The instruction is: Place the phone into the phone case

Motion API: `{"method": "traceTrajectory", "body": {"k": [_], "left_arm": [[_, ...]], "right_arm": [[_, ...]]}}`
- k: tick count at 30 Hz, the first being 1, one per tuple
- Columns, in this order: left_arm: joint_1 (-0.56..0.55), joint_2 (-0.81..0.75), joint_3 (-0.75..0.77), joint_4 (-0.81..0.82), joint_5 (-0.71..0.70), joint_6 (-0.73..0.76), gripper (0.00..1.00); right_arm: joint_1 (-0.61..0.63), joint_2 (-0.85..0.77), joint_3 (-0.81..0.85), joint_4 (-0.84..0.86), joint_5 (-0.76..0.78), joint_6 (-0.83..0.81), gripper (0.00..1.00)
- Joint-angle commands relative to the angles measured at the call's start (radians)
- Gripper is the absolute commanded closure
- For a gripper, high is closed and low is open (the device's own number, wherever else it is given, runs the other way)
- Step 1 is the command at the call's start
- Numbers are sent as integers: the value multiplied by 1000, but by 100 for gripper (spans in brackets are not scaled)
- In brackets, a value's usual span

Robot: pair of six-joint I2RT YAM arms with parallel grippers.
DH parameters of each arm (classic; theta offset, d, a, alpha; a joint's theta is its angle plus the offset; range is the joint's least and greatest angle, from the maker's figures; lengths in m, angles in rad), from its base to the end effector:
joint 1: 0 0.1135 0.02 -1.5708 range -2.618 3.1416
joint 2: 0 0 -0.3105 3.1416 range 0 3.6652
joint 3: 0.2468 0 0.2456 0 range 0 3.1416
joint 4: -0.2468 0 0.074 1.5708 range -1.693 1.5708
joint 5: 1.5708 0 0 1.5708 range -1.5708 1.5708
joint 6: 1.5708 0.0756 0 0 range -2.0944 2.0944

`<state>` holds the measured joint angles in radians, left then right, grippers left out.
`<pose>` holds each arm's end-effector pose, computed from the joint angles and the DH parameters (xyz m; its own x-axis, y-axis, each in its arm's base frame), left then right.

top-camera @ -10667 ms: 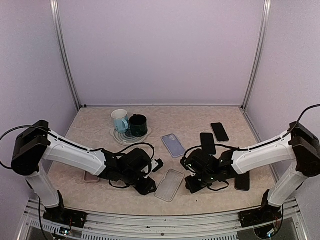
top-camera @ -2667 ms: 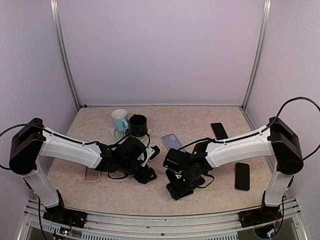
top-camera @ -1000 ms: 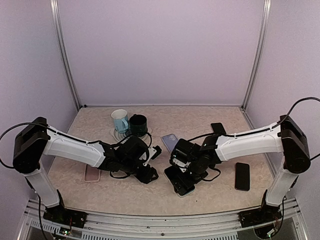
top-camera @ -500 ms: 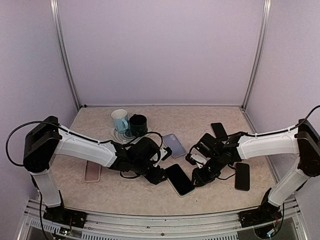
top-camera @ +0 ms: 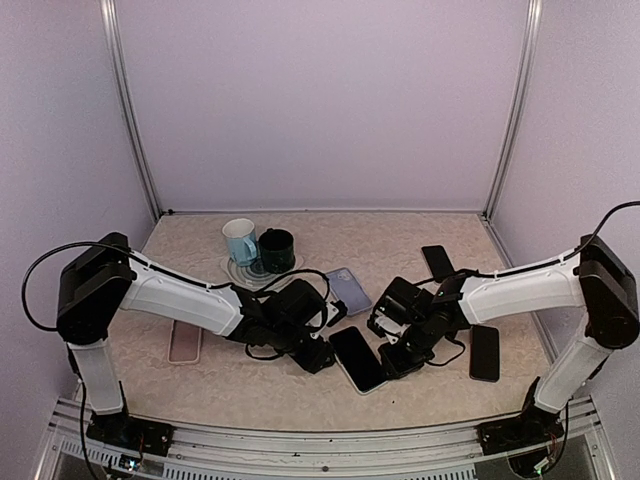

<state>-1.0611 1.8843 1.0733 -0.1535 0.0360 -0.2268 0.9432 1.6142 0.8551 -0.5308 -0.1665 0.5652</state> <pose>0.1969 -0.3579 0.1546 -0.5891 0.5933 -0.5486 0.7696 0.6189 -0.1570 0.1594 0.2411 0.1606 -0.9184 -0.3665 -0.1488 -0.3947 0.8742 0.2829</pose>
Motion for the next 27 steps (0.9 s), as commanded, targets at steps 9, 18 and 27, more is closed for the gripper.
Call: {"method": "traceTrajectory", "body": {"k": [9,18,27], "left_arm": [[78,-117,-57,91,66,-30,46],[92,-11,56,114,81,-57,59],[70,106,94,67,92,1,81]], "right_arm": [[-77,56,243,-98,114,-207,58],[-135,226,303,94,-48,-227,76],[-125,239,209,129,-103,-200,89]]}}
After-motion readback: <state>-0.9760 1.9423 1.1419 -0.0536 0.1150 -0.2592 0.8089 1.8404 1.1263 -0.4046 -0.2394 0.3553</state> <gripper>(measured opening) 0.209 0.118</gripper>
